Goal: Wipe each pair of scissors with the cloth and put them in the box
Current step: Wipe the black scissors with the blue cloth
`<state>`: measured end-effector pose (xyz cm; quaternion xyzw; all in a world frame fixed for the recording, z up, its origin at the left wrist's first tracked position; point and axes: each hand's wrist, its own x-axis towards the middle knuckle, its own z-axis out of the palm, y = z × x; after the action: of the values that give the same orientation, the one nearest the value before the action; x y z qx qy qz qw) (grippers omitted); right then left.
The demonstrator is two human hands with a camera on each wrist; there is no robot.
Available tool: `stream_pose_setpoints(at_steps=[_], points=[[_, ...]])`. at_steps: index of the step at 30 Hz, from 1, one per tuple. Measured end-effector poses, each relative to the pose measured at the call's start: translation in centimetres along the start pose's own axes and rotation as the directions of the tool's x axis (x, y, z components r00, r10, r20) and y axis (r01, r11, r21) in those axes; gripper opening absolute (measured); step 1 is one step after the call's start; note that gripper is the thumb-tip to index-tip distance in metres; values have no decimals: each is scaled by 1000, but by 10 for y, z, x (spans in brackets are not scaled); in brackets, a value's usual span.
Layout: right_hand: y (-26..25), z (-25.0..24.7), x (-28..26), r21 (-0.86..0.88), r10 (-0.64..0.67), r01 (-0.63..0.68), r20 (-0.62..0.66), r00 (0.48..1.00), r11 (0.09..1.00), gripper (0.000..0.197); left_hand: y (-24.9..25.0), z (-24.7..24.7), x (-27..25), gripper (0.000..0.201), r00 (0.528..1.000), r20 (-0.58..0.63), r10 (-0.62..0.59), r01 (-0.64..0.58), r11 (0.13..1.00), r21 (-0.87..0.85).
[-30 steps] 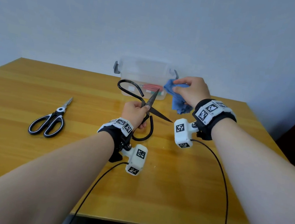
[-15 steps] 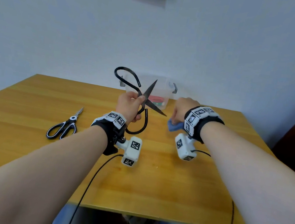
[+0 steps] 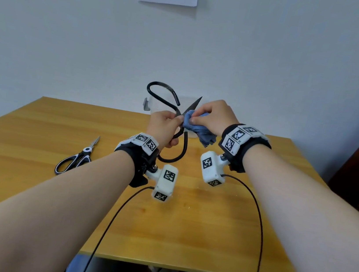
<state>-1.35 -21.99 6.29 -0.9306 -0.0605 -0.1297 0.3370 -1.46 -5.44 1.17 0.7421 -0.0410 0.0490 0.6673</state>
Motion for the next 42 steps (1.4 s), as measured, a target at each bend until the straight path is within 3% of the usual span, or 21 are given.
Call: stream_pose_setpoints(at_steps=[2,3,5,7,9,11,13,15,17,19,21,24,27,30,34,36,38,40,42], points=[[8,0,-4,-64,25,-23,26,999,998,4,0,0,0,26,1000,-12,6,-6,1000,-8],[15,0,-6,-180,55,-43,65,996,983,3,1,-1,1,24,1000,-17,3,-3,1000,-8],[36,1,-9,-448,186,-100,151,971,888,2,4,-5,2,21,999,-40,1,-1,1000,-6],[53,-5,-14,-540,314,-186,154,937,821,12,9,-12,5,21,998,-63,7,-6,1000,4],[59,-15,-16,-438,329,-249,115,937,864,11,11,-21,9,21,997,-64,33,-30,998,49],[55,-23,-14,-200,298,-279,69,952,939,4,11,-26,10,21,996,-43,72,-66,990,124],[44,-27,-10,62,322,-325,48,945,944,22,10,-27,8,21,995,-15,100,-96,978,184],[30,-31,-6,311,386,-400,108,916,862,40,9,-26,5,21,993,-12,118,-113,969,221],[17,-38,-5,510,416,-490,260,871,707,63,10,-26,3,19,987,3,159,-154,956,250],[10,-39,-3,536,388,-539,376,842,650,86,11,-27,2,12,977,46,210,-214,932,292],[6,-34,-4,434,367,-544,428,826,718,93,13,-28,1,12,963,103,249,-269,897,350],[7,-22,-8,297,343,-467,384,857,833,67,14,-30,-1,16,960,122,251,-279,873,399],[9,-13,-14,338,288,-412,360,887,846,29,14,-32,-1,13,959,105,264,-283,868,408],[14,-3,-13,377,254,-368,319,913,850,26,14,-35,-2,6,955,72,286,-287,843,455],[23,7,-9,373,272,-336,215,938,865,17,15,-41,1,6,955,-82,285,-204,831,518],[27,10,-8,387,272,-312,156,950,868,16,15,-41,0,17,979,-65,192,-141,876,461],[27,13,-9,424,266,-290,114,957,858,15,15,-35,-7,31,994,95,-52,16,937,349],[22,15,-15,492,235,-256,105,966,832,11,15,-29,-14,40,945,197,-261,210,947,245],[18,19,-22,557,194,-238,137,971,796,12,12,-24,-13,44,920,204,-333,319,942,101]])
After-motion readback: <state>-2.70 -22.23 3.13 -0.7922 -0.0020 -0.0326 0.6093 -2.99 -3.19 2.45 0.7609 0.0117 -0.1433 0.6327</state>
